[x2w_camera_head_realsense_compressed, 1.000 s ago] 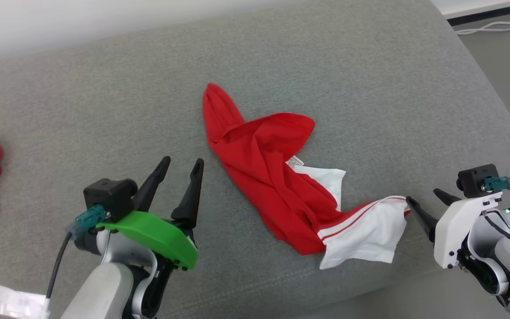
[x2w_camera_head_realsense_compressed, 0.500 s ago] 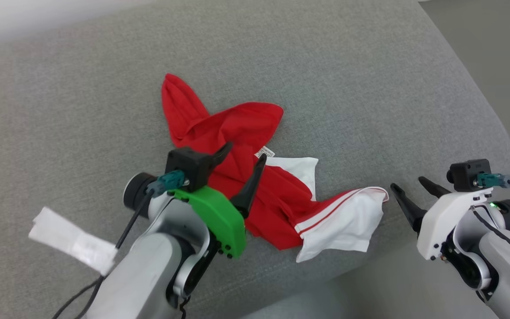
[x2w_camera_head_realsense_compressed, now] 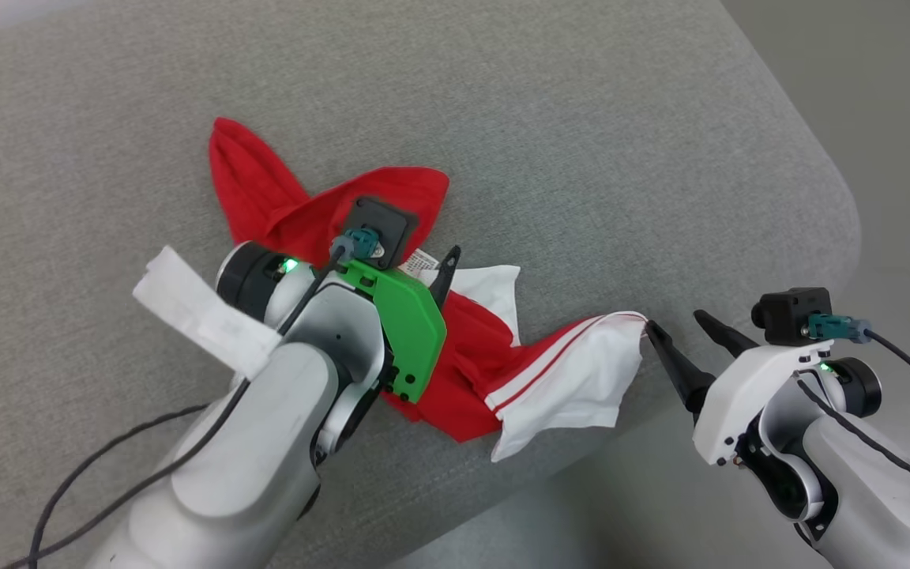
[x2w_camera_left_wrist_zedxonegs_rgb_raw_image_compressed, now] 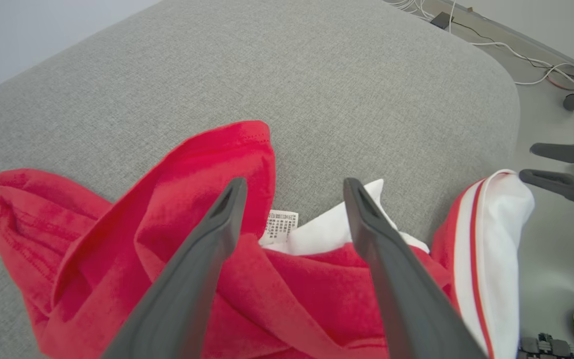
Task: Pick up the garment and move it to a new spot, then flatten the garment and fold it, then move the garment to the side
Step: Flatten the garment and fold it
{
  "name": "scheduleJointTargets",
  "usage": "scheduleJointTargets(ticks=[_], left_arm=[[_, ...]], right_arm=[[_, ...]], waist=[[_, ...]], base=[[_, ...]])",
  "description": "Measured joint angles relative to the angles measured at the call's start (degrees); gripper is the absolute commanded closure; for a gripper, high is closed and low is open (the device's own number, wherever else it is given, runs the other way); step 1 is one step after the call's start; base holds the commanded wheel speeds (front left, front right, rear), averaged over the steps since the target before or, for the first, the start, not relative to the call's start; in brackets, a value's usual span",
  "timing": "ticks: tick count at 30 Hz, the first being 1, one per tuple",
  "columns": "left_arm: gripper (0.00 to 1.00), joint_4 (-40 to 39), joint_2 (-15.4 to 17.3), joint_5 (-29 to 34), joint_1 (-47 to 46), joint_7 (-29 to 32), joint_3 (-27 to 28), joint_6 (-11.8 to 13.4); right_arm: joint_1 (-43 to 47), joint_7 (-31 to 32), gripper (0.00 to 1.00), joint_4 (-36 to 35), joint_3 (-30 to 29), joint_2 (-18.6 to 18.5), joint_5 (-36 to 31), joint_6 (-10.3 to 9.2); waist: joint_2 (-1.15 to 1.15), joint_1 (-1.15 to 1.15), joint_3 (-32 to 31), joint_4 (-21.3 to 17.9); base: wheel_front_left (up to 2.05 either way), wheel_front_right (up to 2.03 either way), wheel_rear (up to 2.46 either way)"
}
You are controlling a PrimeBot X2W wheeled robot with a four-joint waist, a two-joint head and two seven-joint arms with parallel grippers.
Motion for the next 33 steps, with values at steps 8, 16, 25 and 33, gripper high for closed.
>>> scheduleJointTargets(ticks=[8,16,25,33], left_arm=[[0.00,5.32,-0.53,1.36,-4.09,3.52,-0.63,0.52],[0.00,11.58,-0.18,5.23,-6.94,6.93,-2.26,1.01],[0.00,15.58,-0.55,7.04,-11.42,9.11,-3.38,1.27],[0.00,19.73,-1.43,7.37,-11.85,10.84,-3.81,1.27]], right_arm=[[0.01,-1.18,0.00,1.27,0.31,1.64,-0.27,-0.01],[0.05,-2.04,0.00,2.57,0.93,3.92,-0.26,-0.01],[0.08,-2.92,0.00,4.41,2.18,6.01,-0.24,0.09],[0.09,-4.07,0.00,5.94,2.40,7.59,-0.16,0.58]], waist=[[0.00,0.00,0.70,-2.63],[0.00,0.00,0.96,-5.10],[0.00,0.00,1.17,-8.16],[0.00,0.00,1.28,-10.93]], base=[[0.00,0.00,0.00],[0.00,0.00,0.00],[0.00,0.00,0.00],[0.00,0.00,0.00]])
